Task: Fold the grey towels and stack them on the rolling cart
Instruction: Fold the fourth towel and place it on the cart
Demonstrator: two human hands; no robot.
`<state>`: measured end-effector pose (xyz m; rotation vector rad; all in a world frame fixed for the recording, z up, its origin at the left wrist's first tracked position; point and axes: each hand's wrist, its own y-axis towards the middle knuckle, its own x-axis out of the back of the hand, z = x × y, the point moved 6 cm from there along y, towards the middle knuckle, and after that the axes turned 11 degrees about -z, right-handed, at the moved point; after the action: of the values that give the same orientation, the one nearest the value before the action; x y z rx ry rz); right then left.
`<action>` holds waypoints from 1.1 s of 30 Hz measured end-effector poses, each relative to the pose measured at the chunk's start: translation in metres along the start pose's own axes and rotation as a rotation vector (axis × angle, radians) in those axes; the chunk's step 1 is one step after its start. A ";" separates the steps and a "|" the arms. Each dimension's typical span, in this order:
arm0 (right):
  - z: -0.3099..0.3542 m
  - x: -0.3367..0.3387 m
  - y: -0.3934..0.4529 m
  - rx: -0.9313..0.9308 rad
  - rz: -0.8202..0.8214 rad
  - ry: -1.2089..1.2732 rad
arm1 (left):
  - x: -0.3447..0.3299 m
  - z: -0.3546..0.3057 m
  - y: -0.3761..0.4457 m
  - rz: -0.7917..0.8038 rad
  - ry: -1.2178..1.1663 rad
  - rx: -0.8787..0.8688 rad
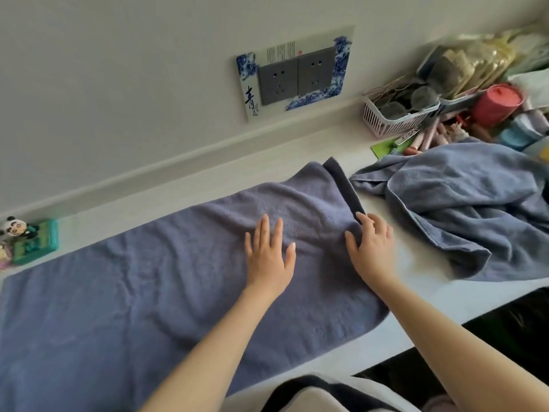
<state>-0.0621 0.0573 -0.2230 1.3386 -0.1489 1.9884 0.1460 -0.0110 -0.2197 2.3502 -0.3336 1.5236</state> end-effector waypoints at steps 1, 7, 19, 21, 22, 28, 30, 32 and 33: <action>-0.002 -0.008 0.013 -0.069 0.052 0.043 | -0.001 -0.011 0.008 -0.003 -0.020 -0.004; -0.009 -0.036 0.070 -0.341 0.226 0.117 | -0.004 -0.057 0.057 0.007 -0.131 0.048; -0.027 0.028 0.092 -0.479 0.030 0.786 | -0.020 -0.116 0.127 0.078 -0.321 0.030; -0.044 0.047 0.078 -0.483 -0.055 0.763 | -0.024 -0.138 0.139 0.120 -0.317 -0.032; -0.054 0.051 0.070 -0.509 -0.068 0.732 | -0.033 -0.147 0.145 0.158 -0.317 -0.055; -0.112 0.044 0.053 -0.640 0.050 0.588 | -0.100 -0.193 0.149 0.753 -0.461 0.024; -0.115 0.045 0.058 -0.625 0.083 0.577 | -0.111 -0.197 0.154 0.754 -0.385 -0.017; -0.113 0.045 0.065 -0.591 0.108 0.582 | -0.114 -0.196 0.159 0.716 -0.413 0.009; -0.111 0.044 0.069 -0.582 0.112 0.583 | -0.115 -0.197 0.159 0.729 -0.418 0.016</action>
<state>-0.1982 0.0808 -0.2165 0.3737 -0.4862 2.1159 -0.1234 -0.0789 -0.2279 2.6995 -1.4045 1.2434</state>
